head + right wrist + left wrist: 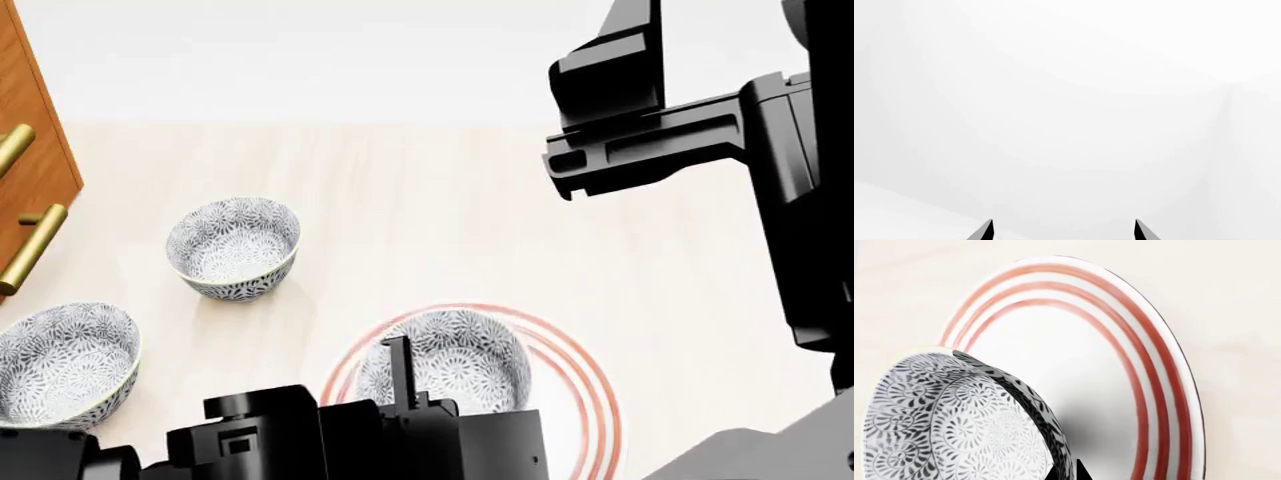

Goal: Put the bowl at the front on the plate.

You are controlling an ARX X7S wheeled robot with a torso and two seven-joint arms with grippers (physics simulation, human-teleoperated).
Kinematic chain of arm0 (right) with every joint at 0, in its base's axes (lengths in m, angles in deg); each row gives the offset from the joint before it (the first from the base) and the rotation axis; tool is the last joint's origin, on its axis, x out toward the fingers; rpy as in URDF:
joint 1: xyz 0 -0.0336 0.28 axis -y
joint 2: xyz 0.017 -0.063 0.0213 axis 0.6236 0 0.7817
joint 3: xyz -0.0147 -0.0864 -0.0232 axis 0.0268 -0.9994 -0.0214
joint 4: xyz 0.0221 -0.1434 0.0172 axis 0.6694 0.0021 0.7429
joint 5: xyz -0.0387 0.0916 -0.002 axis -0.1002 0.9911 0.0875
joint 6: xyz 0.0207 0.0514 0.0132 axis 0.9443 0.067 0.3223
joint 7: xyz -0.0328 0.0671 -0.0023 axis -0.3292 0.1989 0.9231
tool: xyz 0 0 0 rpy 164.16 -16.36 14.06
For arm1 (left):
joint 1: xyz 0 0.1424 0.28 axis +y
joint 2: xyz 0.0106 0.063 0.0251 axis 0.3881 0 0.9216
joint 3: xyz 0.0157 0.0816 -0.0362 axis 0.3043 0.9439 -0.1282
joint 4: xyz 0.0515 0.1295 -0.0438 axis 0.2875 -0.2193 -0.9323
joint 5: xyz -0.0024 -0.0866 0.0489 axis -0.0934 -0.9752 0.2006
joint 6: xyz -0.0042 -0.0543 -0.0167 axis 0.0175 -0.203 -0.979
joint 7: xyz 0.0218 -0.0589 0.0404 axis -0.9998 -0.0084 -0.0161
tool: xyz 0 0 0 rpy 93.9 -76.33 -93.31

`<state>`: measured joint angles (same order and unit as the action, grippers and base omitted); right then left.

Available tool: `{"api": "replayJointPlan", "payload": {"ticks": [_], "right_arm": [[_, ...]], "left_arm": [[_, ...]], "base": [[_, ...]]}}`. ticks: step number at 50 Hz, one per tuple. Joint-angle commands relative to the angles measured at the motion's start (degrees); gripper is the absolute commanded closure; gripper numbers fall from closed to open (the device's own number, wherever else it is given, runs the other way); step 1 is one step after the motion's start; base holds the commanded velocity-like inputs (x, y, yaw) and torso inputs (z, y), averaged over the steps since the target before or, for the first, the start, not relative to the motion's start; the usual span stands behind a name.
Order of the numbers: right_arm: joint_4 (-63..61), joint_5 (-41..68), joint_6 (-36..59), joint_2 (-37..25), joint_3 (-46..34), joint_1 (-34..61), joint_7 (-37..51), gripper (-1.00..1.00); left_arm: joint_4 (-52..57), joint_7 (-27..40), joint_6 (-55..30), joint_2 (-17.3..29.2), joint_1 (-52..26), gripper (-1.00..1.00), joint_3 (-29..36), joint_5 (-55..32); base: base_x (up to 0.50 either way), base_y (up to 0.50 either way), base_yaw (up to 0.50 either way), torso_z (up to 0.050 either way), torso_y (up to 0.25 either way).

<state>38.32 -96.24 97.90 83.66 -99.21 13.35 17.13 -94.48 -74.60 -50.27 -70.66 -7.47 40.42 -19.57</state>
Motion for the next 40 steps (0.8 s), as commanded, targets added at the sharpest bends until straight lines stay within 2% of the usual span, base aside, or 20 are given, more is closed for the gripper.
{"api": "replayJointPlan", "payload": {"ticks": [1, 40], "right_arm": [[0.4, 2.3, -0.9, 0.1, 0.8, -0.7, 1.8, -1.00], [0.4, 7.2, -2.1, -0.1, 2.5, -2.4, 5.2, -1.00]], "left_arm": [[-0.6, 0.2, 0.6, -0.1, 1.1, 1.00, -0.2, 2.0], [-2.1, 1.8, 2.9, -0.1, 2.5, 1.00, -0.2, 1.5]], "base": [[0.00, 0.00, 0.00, 0.000, 0.000], [0.00, 0.00, 0.00, 0.000, 0.001]]}}
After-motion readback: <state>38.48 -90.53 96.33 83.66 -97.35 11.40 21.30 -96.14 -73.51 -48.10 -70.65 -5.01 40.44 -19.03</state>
